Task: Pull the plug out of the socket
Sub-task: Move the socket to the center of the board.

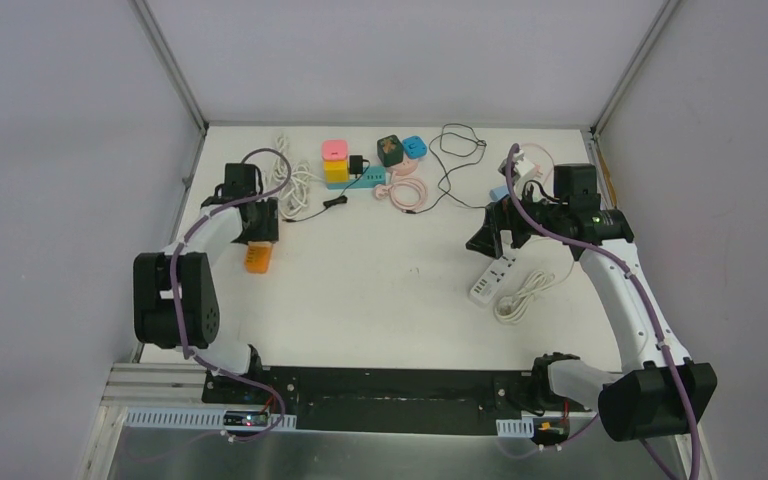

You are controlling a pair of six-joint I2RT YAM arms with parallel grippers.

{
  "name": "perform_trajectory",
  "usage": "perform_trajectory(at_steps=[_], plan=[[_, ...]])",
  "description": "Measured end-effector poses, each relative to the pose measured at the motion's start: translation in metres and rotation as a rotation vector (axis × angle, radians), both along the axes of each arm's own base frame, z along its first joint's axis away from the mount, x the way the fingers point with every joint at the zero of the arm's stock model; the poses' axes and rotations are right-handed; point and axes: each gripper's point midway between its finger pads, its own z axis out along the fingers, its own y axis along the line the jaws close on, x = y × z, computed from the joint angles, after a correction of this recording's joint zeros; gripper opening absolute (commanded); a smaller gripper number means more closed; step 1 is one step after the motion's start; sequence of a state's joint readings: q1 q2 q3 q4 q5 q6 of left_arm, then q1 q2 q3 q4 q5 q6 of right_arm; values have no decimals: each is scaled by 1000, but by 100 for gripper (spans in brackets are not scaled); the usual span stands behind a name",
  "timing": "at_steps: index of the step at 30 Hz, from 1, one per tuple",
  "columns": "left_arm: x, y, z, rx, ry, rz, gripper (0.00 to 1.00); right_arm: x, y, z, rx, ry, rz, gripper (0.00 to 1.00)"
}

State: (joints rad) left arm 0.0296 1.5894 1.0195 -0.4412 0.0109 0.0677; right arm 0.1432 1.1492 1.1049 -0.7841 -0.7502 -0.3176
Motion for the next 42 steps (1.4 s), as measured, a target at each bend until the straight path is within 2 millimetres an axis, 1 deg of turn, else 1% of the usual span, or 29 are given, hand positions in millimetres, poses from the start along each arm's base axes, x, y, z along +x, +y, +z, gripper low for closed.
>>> perform_trajectory(at_steps=[3, 5, 11, 15, 17, 20, 26, 31, 34, 36, 38, 42], plan=[[-26, -17, 1, -68, 7, 37, 0, -1, 1, 0, 5, 2, 5, 100], [-39, -30, 3, -98, 9, 46, 0, -2, 2, 1, 7, 4, 8, 100], [-79, -98, 13, -175, -14, -28, 0, -2, 2, 0, 9, 7, 11, 100], [-106, -133, 20, -207, -37, -84, 1, -2, 2, -1, 8, 12, 11, 100], [-118, -145, 18, -207, -35, -107, 1, -1, 2, -2, 6, 14, 12, 100], [-137, -166, 9, -188, -14, -145, 1, -1, 2, -4, 3, 20, 15, 100], [-170, -208, -11, -92, 2, -244, 4, 1, 2, -7, -5, 14, 25, 100], [-179, -249, -12, -27, -45, -292, 11, 1, 1, -8, -10, 12, 32, 100], [-180, -275, -13, -17, -62, -313, 16, 3, 1, -12, -15, 22, 35, 100], [-180, -286, -13, -21, -68, -318, 19, 3, 1, -14, -17, 31, 37, 100], [-178, -293, -13, -30, -73, -314, 23, 2, 1, -16, -19, 36, 38, 100], [-177, -297, -12, -44, -79, -311, 43, 2, 1, -16, -21, 41, 39, 100]])
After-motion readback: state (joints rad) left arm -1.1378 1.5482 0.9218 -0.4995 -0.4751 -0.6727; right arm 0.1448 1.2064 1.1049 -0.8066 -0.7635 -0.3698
